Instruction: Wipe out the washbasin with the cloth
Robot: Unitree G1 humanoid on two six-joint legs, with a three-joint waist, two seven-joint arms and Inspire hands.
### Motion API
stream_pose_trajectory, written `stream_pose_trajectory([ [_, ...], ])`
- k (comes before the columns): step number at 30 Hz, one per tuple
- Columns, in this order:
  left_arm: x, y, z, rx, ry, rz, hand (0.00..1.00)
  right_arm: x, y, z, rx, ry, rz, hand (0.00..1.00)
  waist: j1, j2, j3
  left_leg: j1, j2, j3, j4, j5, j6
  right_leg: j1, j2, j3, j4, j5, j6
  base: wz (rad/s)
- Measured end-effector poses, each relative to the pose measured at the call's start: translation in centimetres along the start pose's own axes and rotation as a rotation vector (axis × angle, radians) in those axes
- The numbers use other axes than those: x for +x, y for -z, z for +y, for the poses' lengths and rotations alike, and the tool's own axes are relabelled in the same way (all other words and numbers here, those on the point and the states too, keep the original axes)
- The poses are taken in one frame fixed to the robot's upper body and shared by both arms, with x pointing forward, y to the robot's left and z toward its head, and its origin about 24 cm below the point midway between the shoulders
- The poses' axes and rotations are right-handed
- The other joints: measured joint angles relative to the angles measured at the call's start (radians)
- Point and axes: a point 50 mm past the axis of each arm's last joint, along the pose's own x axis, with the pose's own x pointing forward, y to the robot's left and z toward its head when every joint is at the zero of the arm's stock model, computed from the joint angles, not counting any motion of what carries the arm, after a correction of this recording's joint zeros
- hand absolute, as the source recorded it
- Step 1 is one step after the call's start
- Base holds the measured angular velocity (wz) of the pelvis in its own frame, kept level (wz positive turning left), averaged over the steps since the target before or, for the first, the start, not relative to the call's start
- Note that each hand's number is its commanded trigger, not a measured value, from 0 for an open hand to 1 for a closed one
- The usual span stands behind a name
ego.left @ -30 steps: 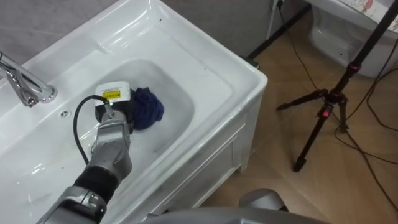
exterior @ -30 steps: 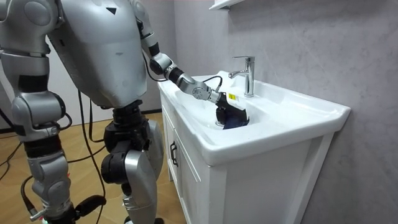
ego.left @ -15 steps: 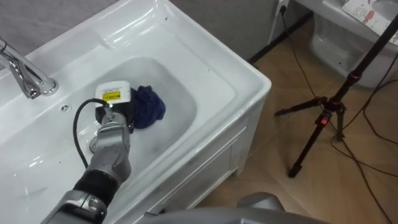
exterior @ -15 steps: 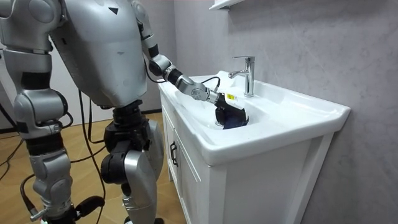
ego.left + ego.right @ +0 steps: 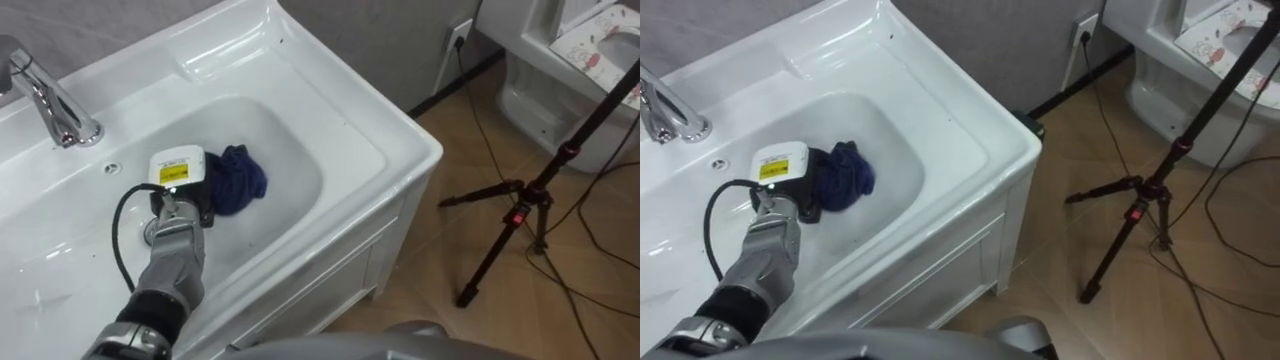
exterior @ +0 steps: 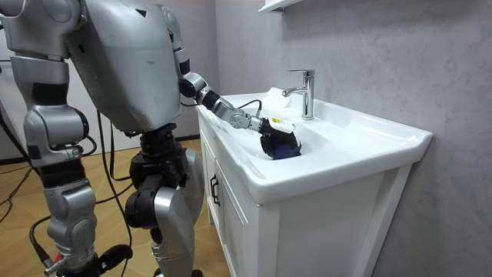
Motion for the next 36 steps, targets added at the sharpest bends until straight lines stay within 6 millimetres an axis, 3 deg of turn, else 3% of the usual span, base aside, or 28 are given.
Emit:
stream_pose_trajectory([
  [7, -1.7, 4.2, -2.4, 0.136, -0.026, 0.099, 1.0, -0.1, -0.1, 0.0, -0.032, 0.002, 0.004, 0.0, 0.05, -0.005, -0.0049, 0.009, 0.014, 0.0, 0.005, -0.005, -0.01, 0.006, 0.013, -0.003, 0.0, 0.007, -0.012, -0.03],
  [10, -1.9, 5.9, -2.6, 0.177, -0.013, 0.15, 1.0, -0.1, -0.8, -0.2, -0.021, 0.003, -0.015, 0.0, 0.06, -0.005, -0.0061, 0.013, 0.017, -0.01, 0.004, -0.002, -0.014, 0.013, 0.014, -0.015, 0.0, 0.004, -0.017, 0.07],
  [13, -1.9, 6.2, -2.6, 0.18, -0.005, 0.162, 1.0, -0.2, -1.2, -0.3, -0.024, 0.006, -0.024, 0.0, 0.079, -0.004, -0.0068, 0.024, 0.02, -0.015, 0.005, -0.004, -0.018, 0.027, 0.015, -0.024, -0.001, 0.001, -0.023, 0.01],
  [22, -2.2, 5.7, -3.2, 0.165, 0.006, 0.156, 1.0, -0.4, -2.4, -1.0, -0.006, 0.024, -0.058, 0.0, 0.105, 0.034, -0.0108, 0.022, 0.02, -0.027, 0.004, -0.004, -0.019, 0.031, 0.015, -0.032, -0.005, -0.001, -0.025, 0.02],
  [30, -3.0, 7.8, -3.8, 0.121, 0.034, 0.253, 1.0, -0.5, -2.3, -2.6, 0.03, 0.06, -0.081, 0.0, 0.16, 0.06, -0.0115, 0.024, 0.02, -0.049, 0.01, -0.002, -0.022, 0.042, 0.013, -0.04, -0.018, -0.006, -0.031, 0.04],
  [35, -3.0, 8.9, -3.7, 0.077, 0.035, 0.266, 1.0, -0.6, -3.2, -3.2, 0.047, 0.078, -0.108, 0.0, 0.166, 0.075, -0.0123, 0.004, 0.018, -0.097, 0.017, -0.002, -0.022, 0.041, 0.008, -0.075, -0.019, -0.01, -0.033, 0.18],
  [36, -3.0, 9.1, -3.7, 0.054, 0.035, 0.273, 1.0, -0.6, -3.1, -3.4, 0.048, 0.082, -0.111, 0.0, 0.183, 0.08, -0.0128, 0.003, 0.018, -0.098, 0.017, -0.001, -0.023, 0.039, 0.008, -0.078, -0.019, -0.011, -0.034, 0.08],
])
